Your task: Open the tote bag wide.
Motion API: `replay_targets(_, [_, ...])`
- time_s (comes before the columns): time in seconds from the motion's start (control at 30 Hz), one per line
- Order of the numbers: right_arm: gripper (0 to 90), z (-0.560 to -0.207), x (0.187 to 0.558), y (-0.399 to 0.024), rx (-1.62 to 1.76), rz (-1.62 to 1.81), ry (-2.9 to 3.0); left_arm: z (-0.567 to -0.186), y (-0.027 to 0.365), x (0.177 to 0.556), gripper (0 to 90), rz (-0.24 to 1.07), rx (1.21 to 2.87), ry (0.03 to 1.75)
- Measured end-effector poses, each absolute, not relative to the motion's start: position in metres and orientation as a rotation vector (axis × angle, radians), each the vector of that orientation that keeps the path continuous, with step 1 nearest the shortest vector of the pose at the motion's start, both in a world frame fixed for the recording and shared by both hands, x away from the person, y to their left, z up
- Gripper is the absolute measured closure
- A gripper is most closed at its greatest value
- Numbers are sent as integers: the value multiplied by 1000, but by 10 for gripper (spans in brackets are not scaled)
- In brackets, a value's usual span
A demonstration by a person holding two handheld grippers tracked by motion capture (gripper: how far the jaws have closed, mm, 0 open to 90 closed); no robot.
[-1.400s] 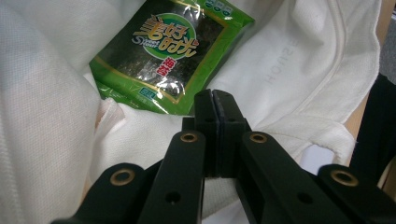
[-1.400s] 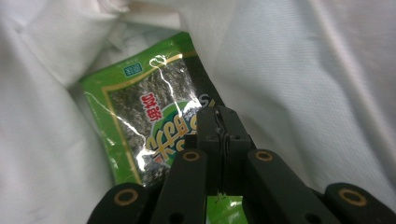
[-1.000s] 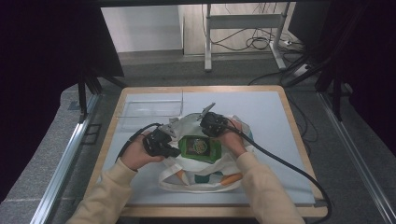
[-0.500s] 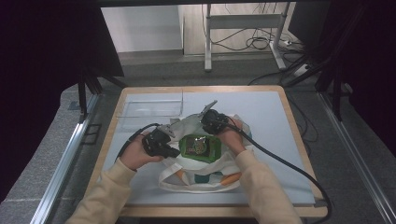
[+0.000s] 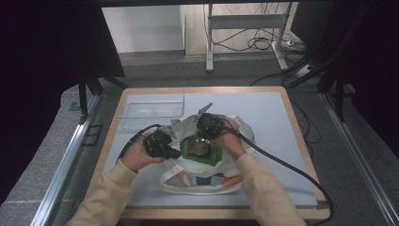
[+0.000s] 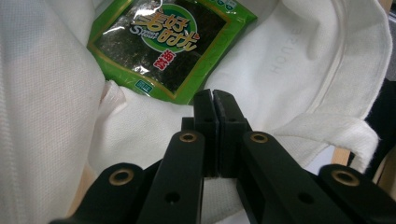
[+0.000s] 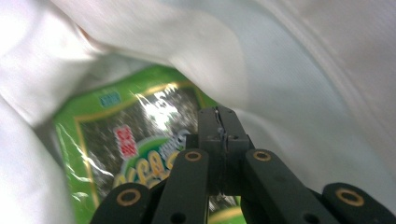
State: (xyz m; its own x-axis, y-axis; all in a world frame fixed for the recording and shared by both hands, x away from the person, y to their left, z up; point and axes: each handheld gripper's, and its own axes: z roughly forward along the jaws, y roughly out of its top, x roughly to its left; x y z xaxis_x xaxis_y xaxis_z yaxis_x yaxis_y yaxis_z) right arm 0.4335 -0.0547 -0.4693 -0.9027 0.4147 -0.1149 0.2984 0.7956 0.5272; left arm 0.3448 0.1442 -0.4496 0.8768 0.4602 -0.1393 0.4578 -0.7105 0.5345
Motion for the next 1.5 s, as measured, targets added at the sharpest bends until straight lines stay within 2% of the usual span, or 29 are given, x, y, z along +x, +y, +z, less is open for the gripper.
replay_targets(0.23, [891, -487, 446, -53, 554, 658, 2704, -449, 144, 343, 891, 8, 2460, 676])
replay_targets(0.5, [892, -491, 461, -57, 622, 685, 2653, -450, 145, 344, 888, -2, 2465, 664])
replay_targets(0.7, [891, -473, 440, -60, 585, 659, 2692, -451, 146, 345, 888, -6, 2473, 659])
replay_targets(0.97, [892, -452, 410, -87, 625, 576, 2744, -451, 146, 344, 890, -8, 2468, 672])
replay_targets(1.13, [892, -466, 404, -98, 690, 462, 2776, -451, 146, 344, 890, -7, 2470, 669])
replay_targets(1.5, [892, -489, 423, -106, 762, 266, 2706, -452, 149, 343, 891, -13, 2445, 695])
